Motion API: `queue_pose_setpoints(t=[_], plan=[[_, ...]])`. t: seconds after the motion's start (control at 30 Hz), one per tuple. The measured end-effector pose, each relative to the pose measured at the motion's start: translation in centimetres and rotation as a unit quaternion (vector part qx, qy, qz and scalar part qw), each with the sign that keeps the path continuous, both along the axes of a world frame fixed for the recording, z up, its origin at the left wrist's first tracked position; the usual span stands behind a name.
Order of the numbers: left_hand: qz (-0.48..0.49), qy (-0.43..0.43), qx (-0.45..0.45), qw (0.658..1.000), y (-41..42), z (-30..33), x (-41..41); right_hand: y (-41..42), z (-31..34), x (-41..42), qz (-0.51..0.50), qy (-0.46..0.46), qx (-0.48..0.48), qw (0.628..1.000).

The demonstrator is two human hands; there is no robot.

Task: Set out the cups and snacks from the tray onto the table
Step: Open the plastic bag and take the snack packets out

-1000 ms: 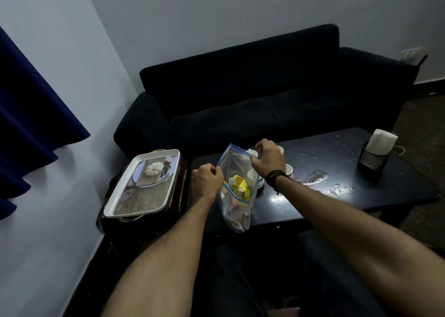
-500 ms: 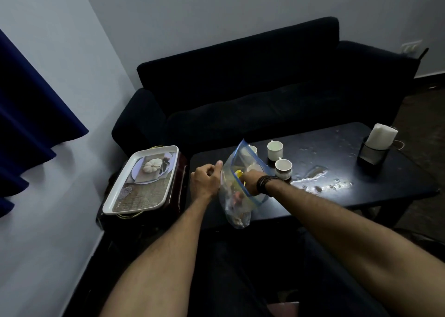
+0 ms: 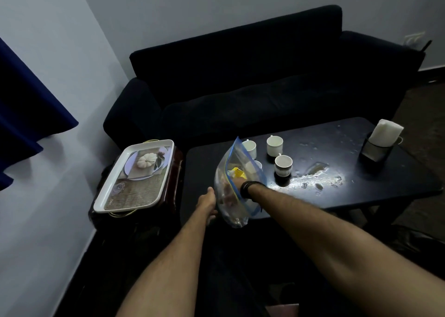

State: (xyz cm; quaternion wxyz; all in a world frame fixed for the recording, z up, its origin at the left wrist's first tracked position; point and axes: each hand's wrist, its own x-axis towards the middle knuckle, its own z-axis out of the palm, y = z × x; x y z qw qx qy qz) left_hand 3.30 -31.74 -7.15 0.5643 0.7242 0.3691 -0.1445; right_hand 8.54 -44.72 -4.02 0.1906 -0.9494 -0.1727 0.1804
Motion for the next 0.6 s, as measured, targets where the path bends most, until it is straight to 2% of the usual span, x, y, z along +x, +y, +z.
queue_pose_setpoints(t=[0.07,0.17,0.27,0.37,0.43,0.5,0.6], plan=[[0.004,0.017,-0.054,0.998,-0.3,-0.5,0.1,1.3,-0.7,-0.5,-0.018,0.020,0.033,0.999],[0.001,0.032,-0.106,0.994,-0.7,-0.9,0.2,2.3,-1.7,-0.5,-0.081,-0.034,0.084,0.993],[0.013,0.039,-0.151,0.988,-0.6,-1.9,0.4,2.0,-2.3,0.2,-0.142,0.010,0.126,0.982],[0.026,0.035,-0.204,0.978,-0.4,-2.4,0.4,1.8,-1.7,1.0,-0.147,0.118,0.179,0.966],[0.032,0.028,-0.213,0.976,-0.1,-2.4,0.4,1.7,-0.7,1.6,-0.150,0.135,0.201,0.959],[0.044,0.014,-0.212,0.976,0.5,-2.4,0.6,1.7,0.6,2.2,-0.124,0.142,0.179,0.966],[0.073,-0.014,-0.203,0.976,1.7,-2.2,0.4,1.8,2.0,2.9,-0.107,0.138,0.214,0.961]])
